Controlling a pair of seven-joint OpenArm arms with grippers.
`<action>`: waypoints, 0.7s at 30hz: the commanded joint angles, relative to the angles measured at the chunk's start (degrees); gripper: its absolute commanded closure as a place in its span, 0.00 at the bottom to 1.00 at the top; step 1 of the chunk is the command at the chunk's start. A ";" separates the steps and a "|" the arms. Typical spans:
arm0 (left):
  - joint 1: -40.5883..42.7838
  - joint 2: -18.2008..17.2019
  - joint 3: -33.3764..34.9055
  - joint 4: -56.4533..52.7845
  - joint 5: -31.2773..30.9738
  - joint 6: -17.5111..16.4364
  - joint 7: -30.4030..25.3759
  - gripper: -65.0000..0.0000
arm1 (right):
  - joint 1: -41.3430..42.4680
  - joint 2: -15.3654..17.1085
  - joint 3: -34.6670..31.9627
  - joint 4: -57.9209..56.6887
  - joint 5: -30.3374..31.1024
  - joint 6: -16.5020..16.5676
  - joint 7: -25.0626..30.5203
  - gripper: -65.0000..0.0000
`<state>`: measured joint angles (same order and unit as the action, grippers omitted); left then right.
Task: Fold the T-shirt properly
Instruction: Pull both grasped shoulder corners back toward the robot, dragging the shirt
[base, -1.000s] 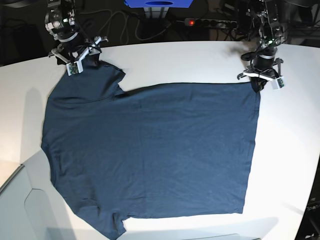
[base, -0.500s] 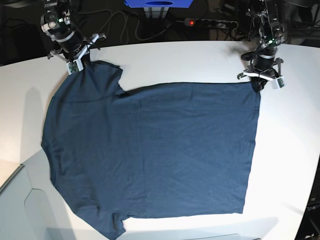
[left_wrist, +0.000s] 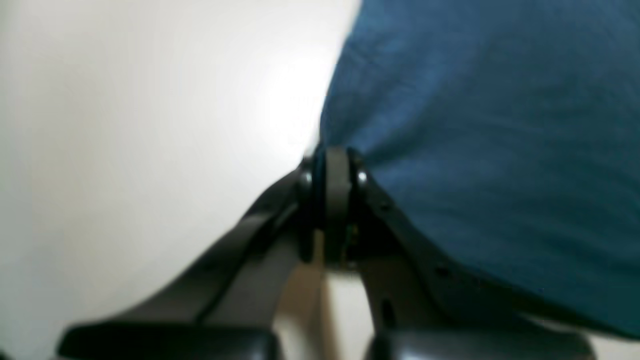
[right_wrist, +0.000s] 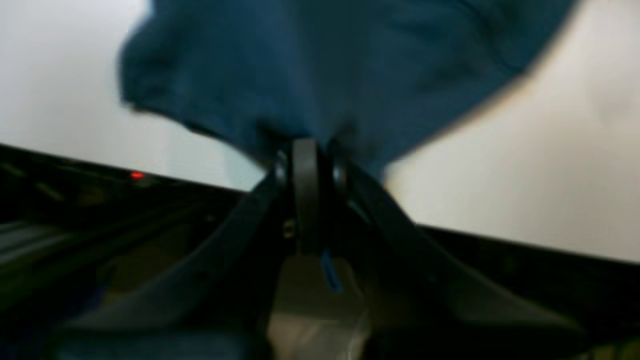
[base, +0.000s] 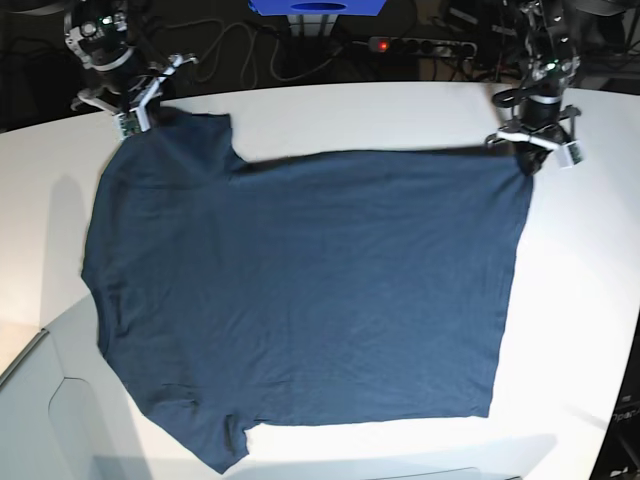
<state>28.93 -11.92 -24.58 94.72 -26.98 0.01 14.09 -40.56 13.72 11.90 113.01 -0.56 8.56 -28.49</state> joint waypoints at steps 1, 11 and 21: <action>1.27 -0.34 -0.43 0.89 -0.14 -0.05 -0.77 1.00 | -1.07 0.48 0.98 1.05 0.43 0.72 1.37 1.00; 9.09 1.51 -0.43 3.44 -0.31 -0.05 -0.86 1.00 | -4.76 0.13 4.58 1.14 0.43 9.86 1.63 1.00; 15.51 3.88 -0.43 10.12 -0.14 -0.05 -0.86 1.00 | -5.91 0.13 4.32 1.93 0.43 9.95 1.72 1.00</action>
<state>43.68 -7.64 -24.67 103.90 -26.83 -0.03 14.39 -45.98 13.34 15.97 113.60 -0.43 17.54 -27.99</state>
